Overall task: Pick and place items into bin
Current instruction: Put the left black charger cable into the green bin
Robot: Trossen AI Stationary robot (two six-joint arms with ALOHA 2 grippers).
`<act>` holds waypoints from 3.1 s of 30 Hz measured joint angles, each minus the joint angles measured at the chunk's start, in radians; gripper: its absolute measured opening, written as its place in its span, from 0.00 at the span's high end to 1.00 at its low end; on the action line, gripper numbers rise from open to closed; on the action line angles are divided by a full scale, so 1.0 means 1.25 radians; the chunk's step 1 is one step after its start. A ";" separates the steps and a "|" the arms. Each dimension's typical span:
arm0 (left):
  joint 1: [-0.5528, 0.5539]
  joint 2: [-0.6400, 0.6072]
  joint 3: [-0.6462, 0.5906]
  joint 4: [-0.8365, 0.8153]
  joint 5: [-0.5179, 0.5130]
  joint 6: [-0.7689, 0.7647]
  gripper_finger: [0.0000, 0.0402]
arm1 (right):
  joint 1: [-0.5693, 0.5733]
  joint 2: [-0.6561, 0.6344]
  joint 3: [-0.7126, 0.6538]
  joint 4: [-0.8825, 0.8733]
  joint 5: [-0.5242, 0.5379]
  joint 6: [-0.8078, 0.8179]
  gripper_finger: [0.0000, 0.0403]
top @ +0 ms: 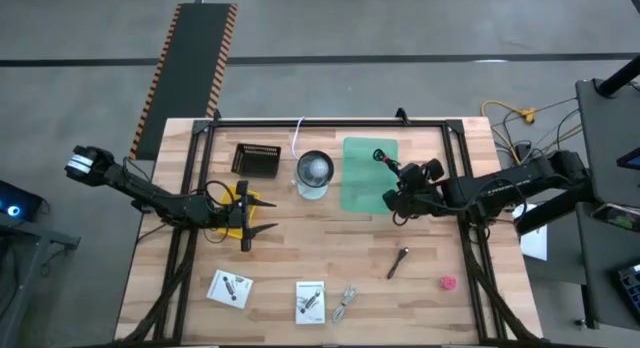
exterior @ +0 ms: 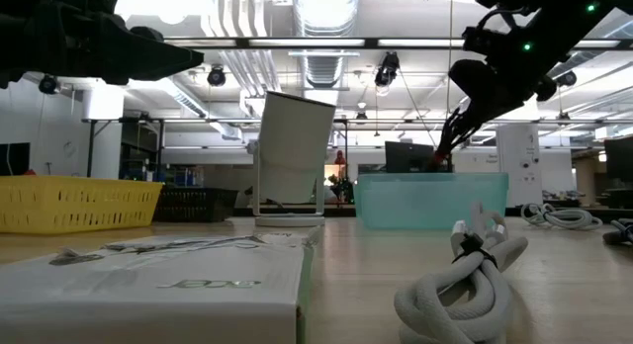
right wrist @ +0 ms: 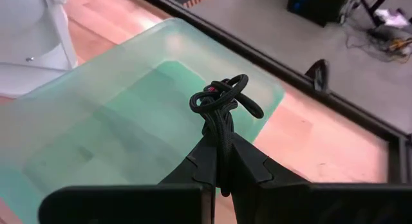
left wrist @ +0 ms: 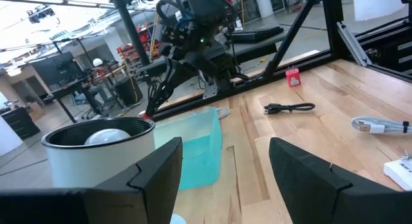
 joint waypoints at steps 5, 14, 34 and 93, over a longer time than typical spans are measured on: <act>0.000 -0.001 0.000 0.000 0.000 0.000 0.46 | -0.013 0.000 -0.026 0.099 -0.019 -0.059 0.97; 0.000 -0.001 0.000 0.000 0.000 0.000 0.46 | -0.046 0.006 -0.052 0.228 -0.039 -0.147 0.97; 0.000 0.000 0.000 0.000 0.000 0.000 0.46 | -0.096 0.194 -0.047 0.424 -0.077 -0.227 0.97; 0.000 0.001 0.000 -0.001 0.000 0.000 0.46 | -0.095 0.225 -0.046 0.558 -0.406 -0.231 0.94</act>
